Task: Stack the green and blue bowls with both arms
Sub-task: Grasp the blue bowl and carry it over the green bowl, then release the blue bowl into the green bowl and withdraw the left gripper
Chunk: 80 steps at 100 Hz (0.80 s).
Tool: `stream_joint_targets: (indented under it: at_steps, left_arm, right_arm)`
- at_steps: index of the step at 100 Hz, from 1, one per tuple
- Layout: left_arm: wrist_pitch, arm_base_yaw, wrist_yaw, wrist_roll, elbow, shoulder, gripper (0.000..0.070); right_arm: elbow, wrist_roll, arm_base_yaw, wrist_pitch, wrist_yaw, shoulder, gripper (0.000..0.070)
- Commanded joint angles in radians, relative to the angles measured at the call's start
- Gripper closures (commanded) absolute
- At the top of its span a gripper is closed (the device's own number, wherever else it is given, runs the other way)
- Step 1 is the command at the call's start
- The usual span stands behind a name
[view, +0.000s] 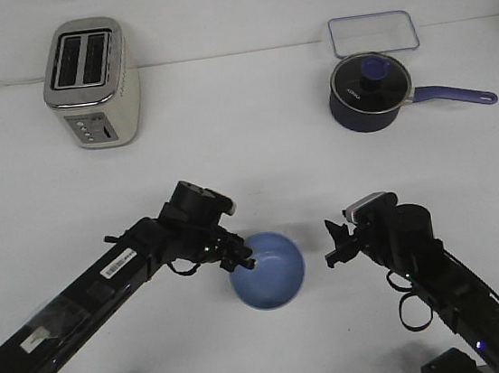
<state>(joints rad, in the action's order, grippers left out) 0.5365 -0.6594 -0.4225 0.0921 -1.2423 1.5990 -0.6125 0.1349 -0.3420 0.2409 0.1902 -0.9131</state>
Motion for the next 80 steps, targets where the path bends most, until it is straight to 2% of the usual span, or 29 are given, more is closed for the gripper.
stream_joint_targets:
  at_steps: [1,9,12,15,23,27,29,48,56,65,74,80]
  left_arm:
    - [-0.002,-0.014,0.017,0.002,-0.011,0.035,0.0685]
    - [-0.002,-0.019,0.022,0.002,-0.011,0.050,0.0681]
    - [-0.003,-0.020,0.021,0.000,-0.011,0.051,0.0660]
    - [-0.004,-0.022,0.013,-0.004,-0.011,0.051,0.0590]
    - [-0.017,-0.022,-0.005,-0.010,-0.011,0.050,0.0344]
    - [-0.020,-0.021,-0.004,-0.009,-0.011,0.045,0.0272]
    - [-0.023,-0.020,-0.004,-0.009,-0.011,0.041,0.0261]
    - [-0.069,0.057,0.021,-0.009,-0.011,-0.094,0.0260]
    - [-0.078,0.113,0.114,-0.018,-0.011,-0.196,0.0260]
    - [-0.087,0.189,0.259,-0.071,-0.011,-0.314,0.0266]
    - [-0.091,0.270,0.333,-0.130,-0.008,-0.419,0.0315]
    - [-0.095,0.331,0.335,-0.143,0.005,-0.475,0.0438]
  right_arm:
    - [-0.006,0.006,-0.005,-0.012,0.003,-0.003,0.0405]
    - [-0.006,0.006,-0.005,-0.011,0.003,-0.003,0.0405]
    - [-0.006,0.006,-0.005,-0.010,0.003,-0.003,0.0405]
    - [-0.006,0.006,-0.005,-0.009,0.003,-0.003,0.0405]
    - [-0.006,0.006,-0.005,-0.010,0.002,-0.003,0.0405]
    - [-0.006,0.006,-0.005,-0.010,0.000,-0.003,0.0405]
    - [-0.006,0.006,-0.005,-0.009,0.000,-0.003,0.0405]
    - [-0.006,0.006,-0.005,-0.009,-0.008,-0.003,0.0405]
    - [-0.006,0.005,-0.005,-0.010,-0.009,-0.002,0.0405]
    - [-0.006,0.001,-0.005,-0.014,-0.024,0.009,0.0405]
    - [-0.006,-0.006,-0.005,-0.015,-0.060,0.041,0.0406]
    - [-0.006,-0.014,-0.005,-0.015,-0.099,0.076,0.0407]
